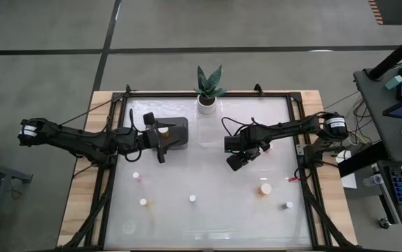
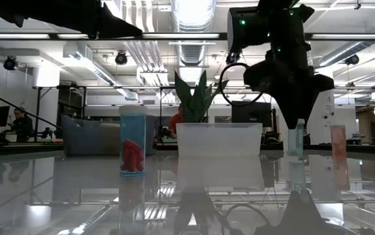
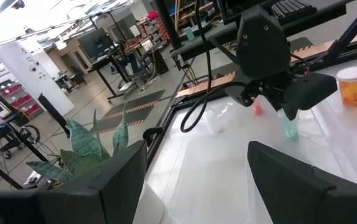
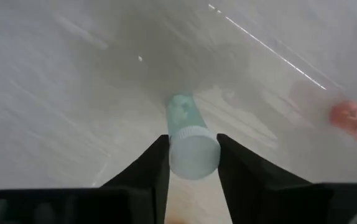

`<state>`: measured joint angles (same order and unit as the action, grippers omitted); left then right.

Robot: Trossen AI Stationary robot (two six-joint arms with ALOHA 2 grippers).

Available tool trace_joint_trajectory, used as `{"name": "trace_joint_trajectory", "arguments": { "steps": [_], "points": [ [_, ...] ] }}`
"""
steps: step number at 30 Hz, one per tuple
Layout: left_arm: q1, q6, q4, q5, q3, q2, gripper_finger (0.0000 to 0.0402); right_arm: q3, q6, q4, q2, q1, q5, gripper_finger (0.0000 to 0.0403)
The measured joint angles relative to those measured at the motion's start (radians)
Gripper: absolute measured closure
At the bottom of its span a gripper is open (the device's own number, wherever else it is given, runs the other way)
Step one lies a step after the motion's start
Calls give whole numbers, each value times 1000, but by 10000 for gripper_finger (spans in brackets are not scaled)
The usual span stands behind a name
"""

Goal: Pick and place medicine bottles into bin by pill shape (circle, oval)
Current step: Put the green tablet bottle into the transparent bin

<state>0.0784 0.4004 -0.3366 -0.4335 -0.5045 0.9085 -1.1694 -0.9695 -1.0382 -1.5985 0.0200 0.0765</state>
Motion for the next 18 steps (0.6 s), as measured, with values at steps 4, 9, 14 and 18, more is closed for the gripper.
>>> {"name": "trace_joint_trajectory", "arguments": {
  "steps": [4,9,14,18],
  "points": [
    [0,1,6,-25,4,-5,139,-5,-1,-19,7,0,8,280],
    [0,1,6,-48,4,-8,139,-78,-15,-95,7,0,11,288],
    [0,5,6,-48,4,-9,139,-195,-8,-137,8,0,10,290],
    [0,9,6,-48,4,-12,139,-277,5,-134,-1,0,-24,287]
  ]
}}
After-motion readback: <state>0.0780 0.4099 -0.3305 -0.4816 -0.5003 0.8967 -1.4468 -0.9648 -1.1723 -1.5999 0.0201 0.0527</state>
